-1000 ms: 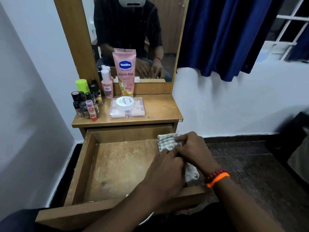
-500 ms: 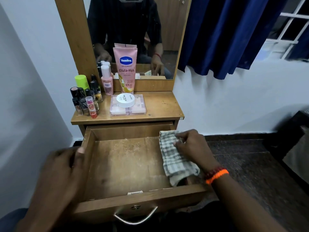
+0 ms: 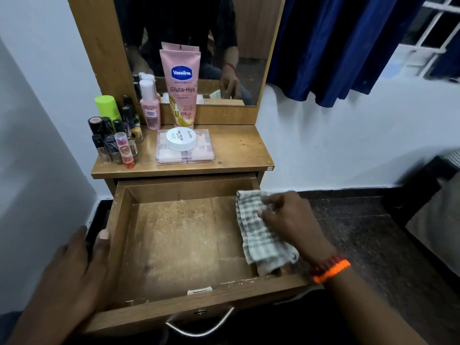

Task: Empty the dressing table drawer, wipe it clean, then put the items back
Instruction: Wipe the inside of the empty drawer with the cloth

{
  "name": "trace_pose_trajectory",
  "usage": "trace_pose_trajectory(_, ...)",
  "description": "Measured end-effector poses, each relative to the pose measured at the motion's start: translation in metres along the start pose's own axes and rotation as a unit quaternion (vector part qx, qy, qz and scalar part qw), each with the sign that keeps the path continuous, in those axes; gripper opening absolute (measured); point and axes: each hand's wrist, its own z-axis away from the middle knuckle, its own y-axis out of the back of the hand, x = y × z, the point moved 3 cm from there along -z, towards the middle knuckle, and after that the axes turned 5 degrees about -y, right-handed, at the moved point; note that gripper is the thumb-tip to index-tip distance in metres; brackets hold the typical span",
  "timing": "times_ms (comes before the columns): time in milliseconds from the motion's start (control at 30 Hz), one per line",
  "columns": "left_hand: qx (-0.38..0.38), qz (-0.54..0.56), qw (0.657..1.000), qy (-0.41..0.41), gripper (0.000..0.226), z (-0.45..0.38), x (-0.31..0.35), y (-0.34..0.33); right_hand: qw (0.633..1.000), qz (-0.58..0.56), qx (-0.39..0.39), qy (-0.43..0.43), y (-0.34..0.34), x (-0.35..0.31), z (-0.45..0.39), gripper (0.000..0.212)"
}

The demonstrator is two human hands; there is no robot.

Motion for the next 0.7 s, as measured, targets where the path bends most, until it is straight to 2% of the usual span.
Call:
trace_pose_trajectory(100, 0.017, 0.014, 1.000, -0.014, 0.079, -0.001, -0.003, -0.002, 0.998, -0.015, -0.043, -0.044, 0.008, 0.016, 0.037, 0.034)
trace_pose_trajectory(200, 0.024, 0.032, 0.999, -0.023, 0.067, -0.003, -0.004, -0.002, 0.996, 0.012, -0.067, -0.059, 0.015, 0.026, 0.056, 0.040)
trace_pose_trajectory(333, 0.032, 0.049, 0.998, -0.025, 0.059, -0.003, -0.003, 0.001, 0.988, 0.007, -0.145, -0.048, 0.029, 0.029, 0.066, 0.066)
trace_pose_trajectory(400, 0.034, 0.057, 0.998, -0.022, 0.061, 0.000, -0.001, 0.003, 0.988, 0.068, -0.139, -0.011, 0.037, 0.025, 0.068, 0.058)
trace_pose_trajectory(467, 0.034, 0.064, 0.997, -0.017, 0.061, 0.002, 0.003, 0.004, 0.977, 0.153, -0.128, 0.080, 0.041, 0.011, 0.069, 0.035)
trace_pose_trajectory(533, 0.034, 0.068, 0.997, -0.022, 0.047, 0.006, 0.009, 0.006, 0.950, 0.192, -0.189, 0.155, 0.037, -0.007, 0.069, 0.019)
trace_pose_trajectory(600, 0.036, 0.075, 0.996, -0.023, 0.033, 0.009, 0.014, 0.008, 0.915, 0.225, -0.269, 0.200, 0.030, -0.018, 0.067, 0.029)
trace_pose_trajectory(700, 0.035, 0.063, 0.997, -0.011, 0.032, 0.010, 0.008, 0.008, 0.872, 0.264, -0.340, 0.233, 0.026, -0.026, 0.053, 0.033)
